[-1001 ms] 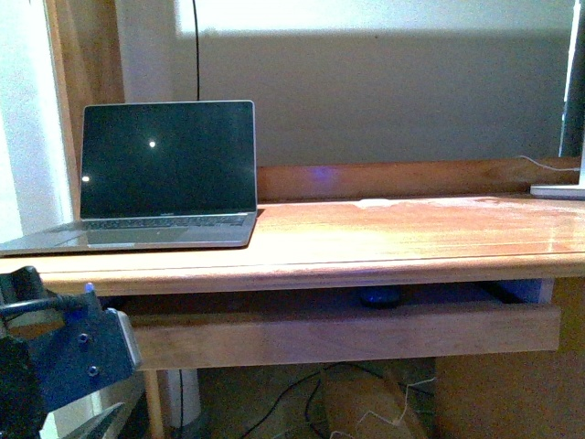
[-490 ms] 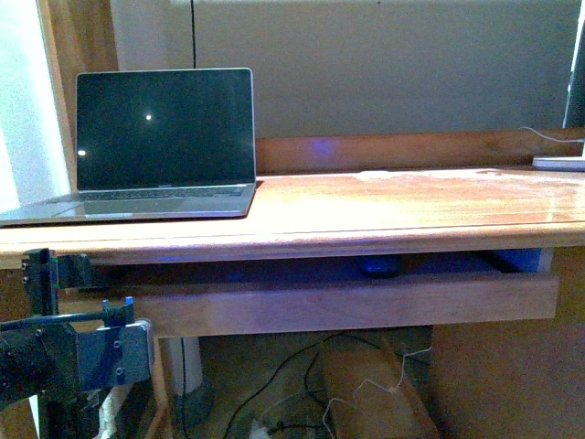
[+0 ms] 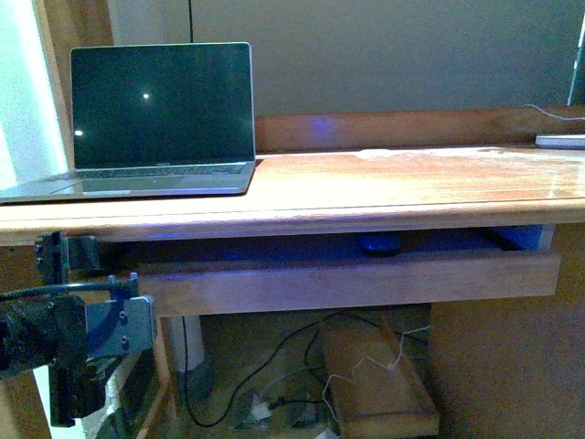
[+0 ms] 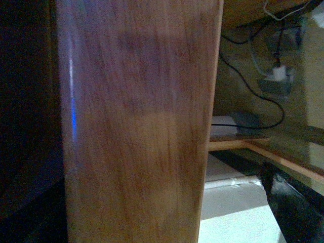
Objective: Place mouse
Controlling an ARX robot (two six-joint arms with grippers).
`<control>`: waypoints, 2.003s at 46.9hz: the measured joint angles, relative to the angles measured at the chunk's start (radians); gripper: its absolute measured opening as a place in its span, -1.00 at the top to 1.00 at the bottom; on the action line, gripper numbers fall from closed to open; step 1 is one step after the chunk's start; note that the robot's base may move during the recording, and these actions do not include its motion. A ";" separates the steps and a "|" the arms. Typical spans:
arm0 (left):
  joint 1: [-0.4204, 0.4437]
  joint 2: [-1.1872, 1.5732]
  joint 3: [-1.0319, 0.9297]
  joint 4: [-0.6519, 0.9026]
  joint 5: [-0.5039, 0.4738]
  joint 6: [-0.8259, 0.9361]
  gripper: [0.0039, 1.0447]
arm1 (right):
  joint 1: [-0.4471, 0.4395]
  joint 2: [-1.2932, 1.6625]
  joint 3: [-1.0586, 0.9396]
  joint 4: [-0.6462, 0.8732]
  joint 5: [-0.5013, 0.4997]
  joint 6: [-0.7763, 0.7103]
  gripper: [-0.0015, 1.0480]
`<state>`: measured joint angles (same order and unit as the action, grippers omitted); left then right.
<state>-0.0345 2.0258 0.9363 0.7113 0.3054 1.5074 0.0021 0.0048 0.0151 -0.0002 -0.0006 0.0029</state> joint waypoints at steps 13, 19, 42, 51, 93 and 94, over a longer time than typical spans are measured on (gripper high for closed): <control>-0.036 -0.227 -0.190 -0.195 0.060 -0.251 -0.86 | 0.000 0.000 0.000 0.000 0.000 0.000 -0.86; -0.089 -0.350 -0.317 -0.194 0.108 -0.439 -0.86 | 0.000 0.000 0.000 0.000 0.000 0.000 -0.86; -0.280 -0.853 -0.531 -0.237 0.154 -1.372 -0.86 | 0.000 0.000 0.000 0.000 0.000 0.000 -0.86; -0.280 -1.045 -0.561 -0.307 -0.069 -1.664 -0.86 | 0.000 0.000 0.000 0.000 0.000 0.000 -0.86; -0.009 -1.971 -0.877 -0.714 -0.322 -1.518 0.95 | 0.327 0.312 0.217 0.047 0.201 0.182 -0.86; 0.007 -1.973 -0.878 -0.714 -0.324 -1.518 0.95 | 0.350 0.338 0.229 0.068 0.222 0.182 -0.86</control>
<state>-0.0273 0.0528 0.0586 -0.0025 -0.0189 -0.0109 0.3523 0.3431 0.2443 0.0677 0.2214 0.1844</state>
